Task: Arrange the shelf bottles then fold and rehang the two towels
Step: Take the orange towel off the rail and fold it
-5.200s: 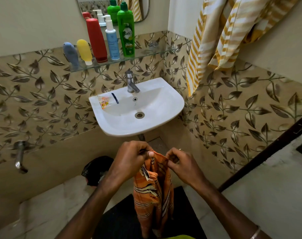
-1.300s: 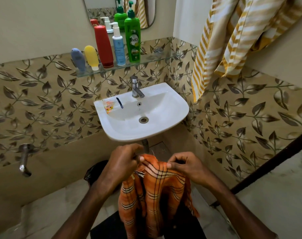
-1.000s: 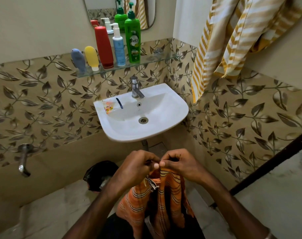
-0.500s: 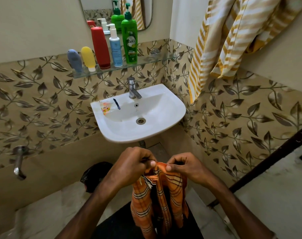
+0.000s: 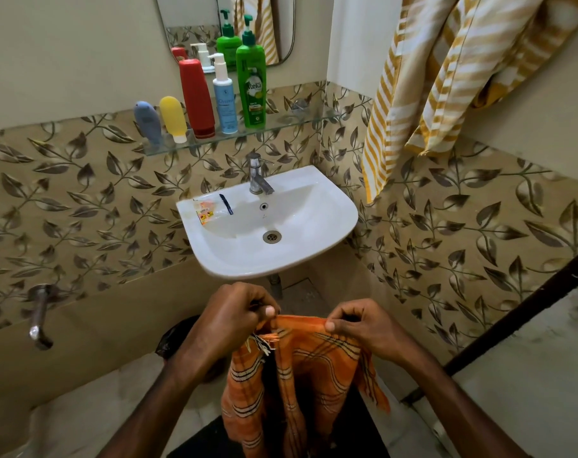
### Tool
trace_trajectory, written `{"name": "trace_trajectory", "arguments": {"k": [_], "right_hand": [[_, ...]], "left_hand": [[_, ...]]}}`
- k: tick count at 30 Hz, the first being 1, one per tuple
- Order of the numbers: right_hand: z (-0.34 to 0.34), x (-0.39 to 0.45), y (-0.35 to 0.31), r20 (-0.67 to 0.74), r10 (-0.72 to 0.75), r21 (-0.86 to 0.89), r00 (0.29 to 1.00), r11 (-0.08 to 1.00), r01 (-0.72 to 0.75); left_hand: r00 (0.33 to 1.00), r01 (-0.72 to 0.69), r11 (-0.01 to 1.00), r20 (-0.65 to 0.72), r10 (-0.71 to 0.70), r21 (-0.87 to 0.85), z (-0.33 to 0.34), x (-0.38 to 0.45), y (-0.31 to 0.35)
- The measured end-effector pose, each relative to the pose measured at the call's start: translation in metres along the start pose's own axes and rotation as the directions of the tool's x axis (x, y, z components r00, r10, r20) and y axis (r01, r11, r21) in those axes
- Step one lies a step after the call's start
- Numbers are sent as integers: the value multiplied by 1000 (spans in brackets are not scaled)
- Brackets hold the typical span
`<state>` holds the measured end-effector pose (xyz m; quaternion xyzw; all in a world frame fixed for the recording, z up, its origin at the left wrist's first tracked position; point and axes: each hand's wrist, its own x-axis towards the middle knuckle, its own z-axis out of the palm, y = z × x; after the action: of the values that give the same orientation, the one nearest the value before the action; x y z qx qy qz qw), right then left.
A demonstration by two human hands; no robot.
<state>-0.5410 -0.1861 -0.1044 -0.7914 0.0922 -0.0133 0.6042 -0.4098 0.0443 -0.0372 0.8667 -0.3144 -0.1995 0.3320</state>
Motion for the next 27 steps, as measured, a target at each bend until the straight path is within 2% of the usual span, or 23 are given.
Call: {"name": "trace_trajectory", "arguments": {"k": [3, 8, 12, 16, 21, 27], "right_hand": [[2, 3, -8, 4, -20, -7, 1000, 1000, 20], [9, 7, -17, 47, -55, -53, 997, 997, 57], [14, 9, -28, 83, -94, -39, 992, 995, 97], [14, 8, -31, 80, -122, -10, 989, 992, 123], [12, 3, -26, 72, -96, 69, 993, 993, 91], [6, 0, -12, 55, -39, 45, 998, 998, 36]], "left_hand": [[1000, -22, 1000, -19, 22, -18, 2, 2, 0], [990, -97, 995, 106, 94, 22, 19, 1, 14], [961, -130, 986, 231, 150, -101, 28, -3, 18], [979, -77, 995, 182, 89, -70, 28, -2, 20], [981, -93, 995, 166, 96, -27, 25, -4, 25], [987, -101, 995, 125, 103, -22, 18, -6, 23]]}}
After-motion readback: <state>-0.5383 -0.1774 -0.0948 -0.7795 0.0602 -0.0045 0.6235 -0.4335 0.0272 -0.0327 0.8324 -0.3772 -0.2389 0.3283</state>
